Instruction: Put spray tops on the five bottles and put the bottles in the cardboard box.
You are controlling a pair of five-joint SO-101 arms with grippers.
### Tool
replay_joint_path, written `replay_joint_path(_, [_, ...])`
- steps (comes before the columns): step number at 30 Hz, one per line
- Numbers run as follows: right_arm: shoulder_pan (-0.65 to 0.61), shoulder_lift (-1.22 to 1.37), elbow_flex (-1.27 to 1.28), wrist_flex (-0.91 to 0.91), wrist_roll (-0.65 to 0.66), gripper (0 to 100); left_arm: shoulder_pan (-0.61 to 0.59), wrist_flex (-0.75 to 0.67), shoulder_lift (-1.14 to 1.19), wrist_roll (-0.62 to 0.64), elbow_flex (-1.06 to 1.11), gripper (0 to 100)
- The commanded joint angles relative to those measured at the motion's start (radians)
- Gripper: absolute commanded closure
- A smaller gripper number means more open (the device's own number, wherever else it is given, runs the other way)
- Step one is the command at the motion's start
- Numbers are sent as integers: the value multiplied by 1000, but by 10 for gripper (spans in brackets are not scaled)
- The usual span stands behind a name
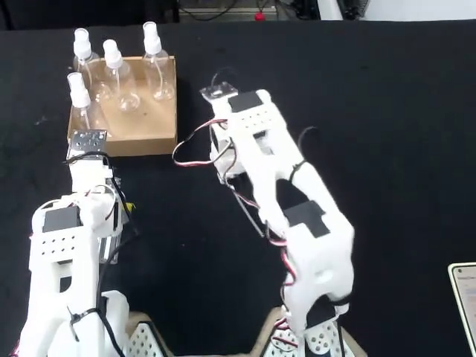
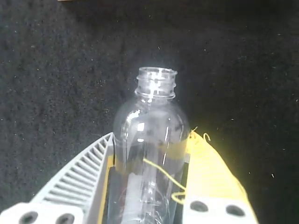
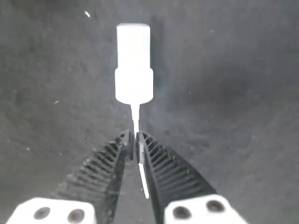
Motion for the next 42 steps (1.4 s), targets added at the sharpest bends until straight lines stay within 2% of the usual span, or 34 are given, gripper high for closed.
replay_joint_path(1, [-11, -104, 44, -129, 9, 983, -10, -15, -17, 5, -7, 855])
replay_joint_path(3, [-11, -96, 58, -215, -3, 982, -10, -15, -17, 5, -7, 855])
replay_joint_path(5, [-11, -82, 50, -215, 0, 982, -10, -15, -17, 5, -7, 855])
replay_joint_path(11, [-44, -35, -64, -112, -5, 977, -10, -15, -17, 5, -7, 855])
replay_joint_path(19, [-127, 99, -179, -84, 3, 769, -10, -15, -17, 5, -7, 855])
replay_joint_path(25, [-97, 147, -217, -86, 2, 700, -10, -15, -17, 5, -7, 855])
replay_joint_path(31, [-77, 173, -188, -89, 3, 714, -10, -15, -17, 5, -7, 855])
replay_joint_path(42, [-75, 225, -196, -89, 2, 978, -10, -15, -17, 5, -7, 855])
